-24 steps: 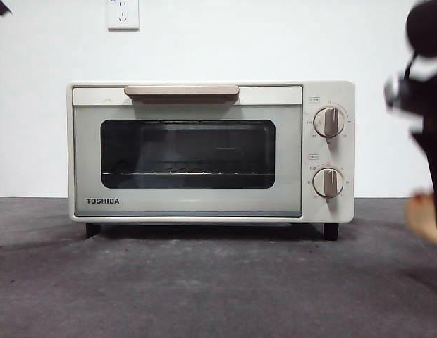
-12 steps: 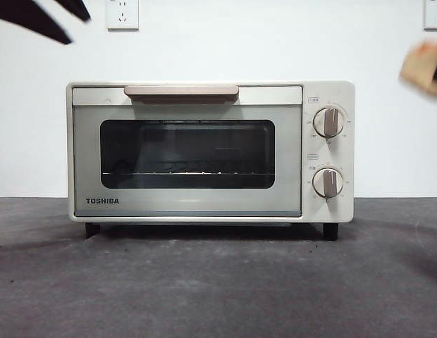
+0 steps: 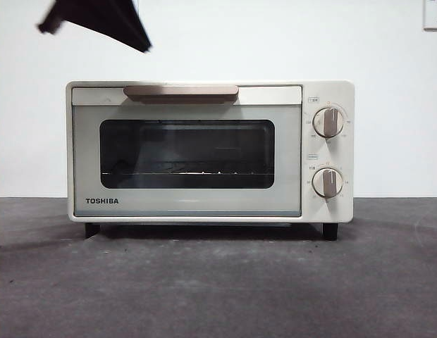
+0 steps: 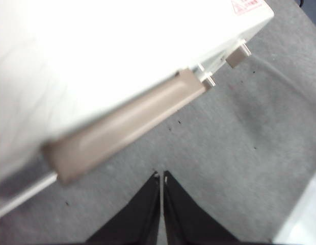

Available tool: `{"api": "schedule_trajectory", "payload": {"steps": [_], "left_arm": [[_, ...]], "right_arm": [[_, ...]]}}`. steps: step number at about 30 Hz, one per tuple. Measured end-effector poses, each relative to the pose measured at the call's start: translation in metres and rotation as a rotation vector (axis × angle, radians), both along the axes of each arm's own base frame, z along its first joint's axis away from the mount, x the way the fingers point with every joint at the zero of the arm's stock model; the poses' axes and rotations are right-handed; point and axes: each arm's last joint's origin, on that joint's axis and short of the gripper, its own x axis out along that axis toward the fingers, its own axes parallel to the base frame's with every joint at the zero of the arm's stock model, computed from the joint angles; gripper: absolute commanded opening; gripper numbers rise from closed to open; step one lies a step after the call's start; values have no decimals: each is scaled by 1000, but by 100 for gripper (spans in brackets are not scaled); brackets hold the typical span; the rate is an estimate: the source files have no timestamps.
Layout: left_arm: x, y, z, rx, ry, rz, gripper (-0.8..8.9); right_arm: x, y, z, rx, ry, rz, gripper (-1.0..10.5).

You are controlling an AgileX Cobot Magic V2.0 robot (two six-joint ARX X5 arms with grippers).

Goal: The left arm flap open the oven, the right arm pick bread and place it into oven, the left arm flap close the oven

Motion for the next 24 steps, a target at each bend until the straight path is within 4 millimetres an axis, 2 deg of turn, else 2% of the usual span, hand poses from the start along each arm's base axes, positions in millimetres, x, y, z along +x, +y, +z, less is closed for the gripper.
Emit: {"api": "schedule_trajectory", "payload": {"steps": [6,9,15,24], "left_arm": [[26,-17,-7,39,-45,-14,11],[32,-21,-12,54,-55,-8,11],[40,-24,-20,96,-69,0,11],[35,-25,-19,128,-50,-26,11]], "right_arm": [[-9,-3,2,54,-9,-13,153],[-10,-3,2,66,-5,-2,153],[-10,-3,2,70,0,-4,153],[-10,-3,2,74,4,-7,153]]}}
